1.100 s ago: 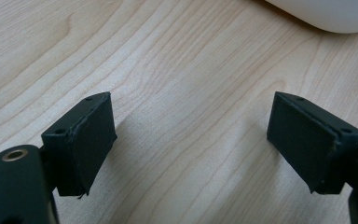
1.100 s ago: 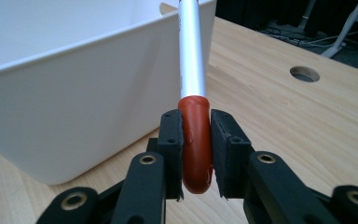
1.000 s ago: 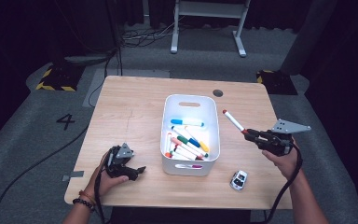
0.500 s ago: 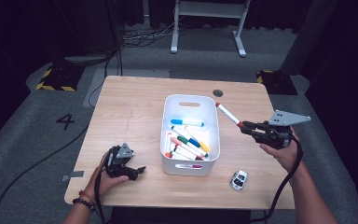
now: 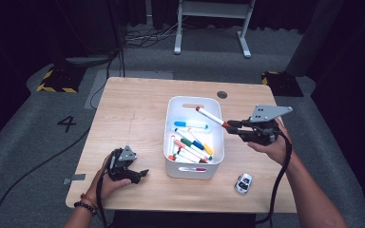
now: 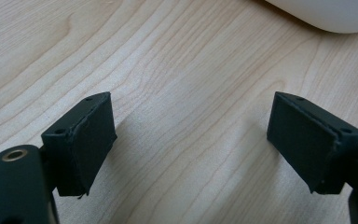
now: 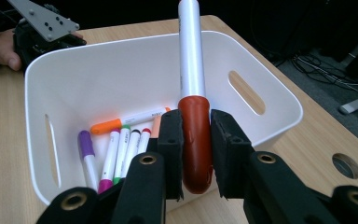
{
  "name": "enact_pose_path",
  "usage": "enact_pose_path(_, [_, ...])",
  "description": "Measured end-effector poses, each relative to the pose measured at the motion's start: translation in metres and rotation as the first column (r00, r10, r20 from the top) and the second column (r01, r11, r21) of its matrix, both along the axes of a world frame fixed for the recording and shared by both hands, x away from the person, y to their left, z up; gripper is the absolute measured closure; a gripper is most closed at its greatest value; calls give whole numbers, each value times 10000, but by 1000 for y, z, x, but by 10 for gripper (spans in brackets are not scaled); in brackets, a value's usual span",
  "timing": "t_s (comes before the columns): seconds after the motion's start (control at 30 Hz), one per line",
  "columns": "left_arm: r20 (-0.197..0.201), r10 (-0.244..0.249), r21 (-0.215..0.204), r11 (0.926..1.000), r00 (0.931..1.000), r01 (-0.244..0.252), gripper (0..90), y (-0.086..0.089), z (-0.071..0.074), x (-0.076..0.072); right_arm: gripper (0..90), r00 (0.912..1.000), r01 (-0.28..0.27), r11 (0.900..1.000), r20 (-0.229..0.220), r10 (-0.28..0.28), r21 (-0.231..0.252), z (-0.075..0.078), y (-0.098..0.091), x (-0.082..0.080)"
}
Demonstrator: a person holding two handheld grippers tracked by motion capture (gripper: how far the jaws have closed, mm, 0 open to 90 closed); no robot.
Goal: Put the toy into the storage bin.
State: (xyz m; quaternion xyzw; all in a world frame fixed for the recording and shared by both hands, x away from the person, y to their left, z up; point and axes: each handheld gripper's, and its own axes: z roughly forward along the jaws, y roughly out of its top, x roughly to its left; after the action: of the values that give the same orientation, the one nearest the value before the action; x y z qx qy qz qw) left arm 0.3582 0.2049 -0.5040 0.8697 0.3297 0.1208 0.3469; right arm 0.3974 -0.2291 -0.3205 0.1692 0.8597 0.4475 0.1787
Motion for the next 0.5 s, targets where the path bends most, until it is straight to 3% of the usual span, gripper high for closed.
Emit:
enact_pose_path(0.33, [-2, 2, -9, 10000, 10000, -2, 154, 0, 0, 0, 750, 9954, -920, 9894, -380, 882, -1122, -2, 51, 7])
enact_pose_path(0.5, [-4, 1, -12, 10000, 10000, -1, 154, 0, 0, 0, 750, 9910, -1307, 9674, -580, 1209, -2171, -5, 76, 9])
